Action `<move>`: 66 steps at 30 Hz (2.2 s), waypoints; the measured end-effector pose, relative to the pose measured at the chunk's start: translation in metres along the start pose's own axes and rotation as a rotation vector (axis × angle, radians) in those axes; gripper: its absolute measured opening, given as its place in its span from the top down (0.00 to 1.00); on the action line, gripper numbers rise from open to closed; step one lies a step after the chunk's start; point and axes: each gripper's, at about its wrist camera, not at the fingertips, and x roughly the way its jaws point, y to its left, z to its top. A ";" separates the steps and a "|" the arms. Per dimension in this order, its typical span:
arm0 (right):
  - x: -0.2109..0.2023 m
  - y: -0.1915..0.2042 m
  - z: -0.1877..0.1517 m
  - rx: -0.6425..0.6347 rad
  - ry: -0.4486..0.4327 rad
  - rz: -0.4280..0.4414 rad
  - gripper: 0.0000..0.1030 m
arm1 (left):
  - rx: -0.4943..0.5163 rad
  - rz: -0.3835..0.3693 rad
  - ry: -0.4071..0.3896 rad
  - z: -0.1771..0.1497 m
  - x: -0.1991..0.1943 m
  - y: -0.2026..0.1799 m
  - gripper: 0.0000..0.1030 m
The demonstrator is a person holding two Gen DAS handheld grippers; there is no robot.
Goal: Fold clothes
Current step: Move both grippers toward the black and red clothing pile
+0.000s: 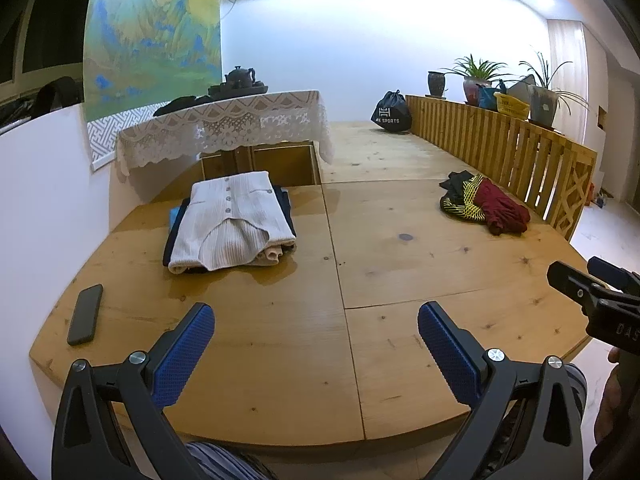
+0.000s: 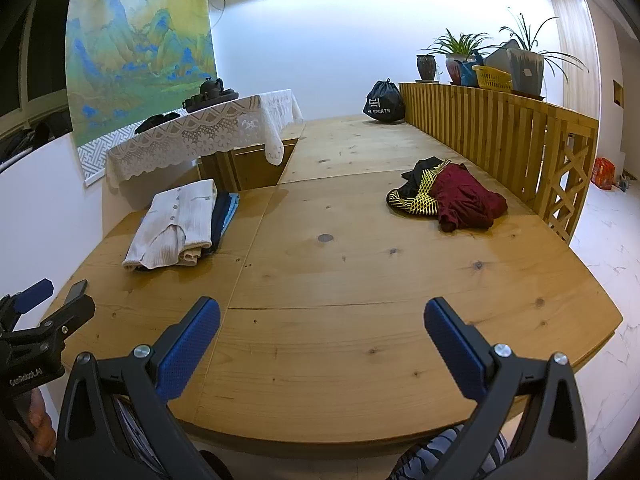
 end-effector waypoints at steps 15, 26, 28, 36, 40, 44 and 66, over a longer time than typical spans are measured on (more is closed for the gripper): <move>0.005 -0.002 0.002 0.000 0.005 -0.008 0.00 | 0.046 -0.010 0.006 0.006 0.006 -0.013 0.00; 0.011 -0.019 0.003 0.020 0.011 -0.030 0.00 | 0.093 -0.033 0.003 0.015 0.016 -0.030 0.00; 0.012 -0.022 0.004 0.022 0.009 -0.037 0.00 | 0.105 -0.039 -0.001 0.018 0.019 -0.034 0.00; 0.017 -0.045 0.009 0.048 0.006 -0.080 0.00 | 0.153 -0.049 -0.028 0.036 0.034 -0.057 0.00; 0.021 -0.055 0.013 0.054 0.004 -0.107 0.00 | 0.170 -0.089 -0.032 0.046 0.043 -0.069 0.00; 0.026 -0.064 0.017 0.057 0.000 -0.130 0.00 | 0.194 -0.109 -0.036 0.056 0.056 -0.083 0.00; 0.087 -0.112 0.078 0.014 -0.014 -0.208 0.00 | 0.276 -0.166 -0.033 0.105 0.137 -0.143 0.00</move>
